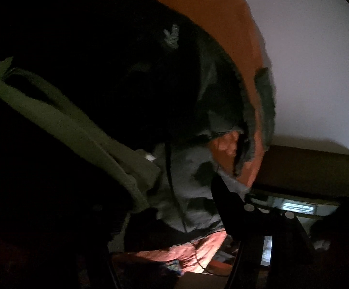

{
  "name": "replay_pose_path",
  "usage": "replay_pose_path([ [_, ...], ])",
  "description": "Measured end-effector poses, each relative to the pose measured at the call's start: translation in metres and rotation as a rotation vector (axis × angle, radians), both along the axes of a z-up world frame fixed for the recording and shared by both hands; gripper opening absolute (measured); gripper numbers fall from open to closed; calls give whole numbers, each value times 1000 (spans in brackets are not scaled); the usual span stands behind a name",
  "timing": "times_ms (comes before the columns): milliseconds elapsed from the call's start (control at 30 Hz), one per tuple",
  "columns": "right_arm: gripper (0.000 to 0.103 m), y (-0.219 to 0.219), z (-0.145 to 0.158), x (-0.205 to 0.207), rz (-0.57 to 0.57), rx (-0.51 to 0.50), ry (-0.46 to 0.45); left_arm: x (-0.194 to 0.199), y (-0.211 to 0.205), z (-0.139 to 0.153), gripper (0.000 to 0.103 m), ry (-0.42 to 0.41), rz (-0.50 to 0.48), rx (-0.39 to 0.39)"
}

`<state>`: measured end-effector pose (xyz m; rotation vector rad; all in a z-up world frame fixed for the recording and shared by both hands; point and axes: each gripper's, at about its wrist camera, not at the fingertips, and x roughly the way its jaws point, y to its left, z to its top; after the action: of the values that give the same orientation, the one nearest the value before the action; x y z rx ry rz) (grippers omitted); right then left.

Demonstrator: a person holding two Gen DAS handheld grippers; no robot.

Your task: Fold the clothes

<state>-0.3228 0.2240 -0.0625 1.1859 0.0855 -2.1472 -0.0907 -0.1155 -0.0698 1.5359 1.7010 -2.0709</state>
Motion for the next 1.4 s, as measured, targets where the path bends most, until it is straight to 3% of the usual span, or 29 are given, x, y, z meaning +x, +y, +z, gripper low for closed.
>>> replay_pose_path([
  [100, 61, -90, -6, 31, 323, -31, 26, 11, 10, -11, 67, -9, 16, 27],
  [233, 61, -200, -24, 83, 689, 45, 158, 23, 13, -13, 67, 10, 46, 72],
  [333, 61, -264, -38, 110, 834, 89, 253, 33, 10, -10, 67, 30, 76, 89],
  [400, 62, -289, -50, 123, 858, 132, 336, 41, 6, -6, 70, 43, 89, 95],
  [467, 72, -310, -62, 135, 866, 179, 423, 49, 8, -5, 74, 43, 90, 90],
  [500, 78, -320, -68, 141, 870, 202, 466, 53, 9, -4, 75, 41, 88, 87],
  [600, 75, -352, -86, 159, 879, 273, 597, 65, 15, -1, 75, 36, 90, 70],
  [633, 51, -362, -92, 165, 881, 296, 640, 69, 14, 0, 75, 36, 101, 58],
  [667, 31, -364, -95, 163, 877, 294, 617, 74, 13, 0, 75, 35, 113, 46],
  [700, 2, -361, -94, 157, 867, 288, 564, 77, 12, 0, 75, 31, 124, 36],
  [967, 3, -287, -44, 124, 583, 302, 513, 77, 11, -23, 75, -106, 82, -129],
  [1067, 15, -252, -30, 111, 475, 338, 483, 77, 5, -38, 75, -174, 79, -207],
  [1133, 44, -229, -26, 103, 403, 380, 482, 80, 0, -43, 74, -204, 82, -244],
  [1167, 52, -218, -25, 100, 370, 398, 485, 81, -2, -43, 74, -211, 78, -263],
  [1200, 57, -208, -25, 97, 337, 412, 486, 79, -2, -39, 74, -200, 66, -284],
  [1400, 57, -145, -39, 65, 170, 591, 473, 34, 12, 11, 74, -60, -69, -436],
])
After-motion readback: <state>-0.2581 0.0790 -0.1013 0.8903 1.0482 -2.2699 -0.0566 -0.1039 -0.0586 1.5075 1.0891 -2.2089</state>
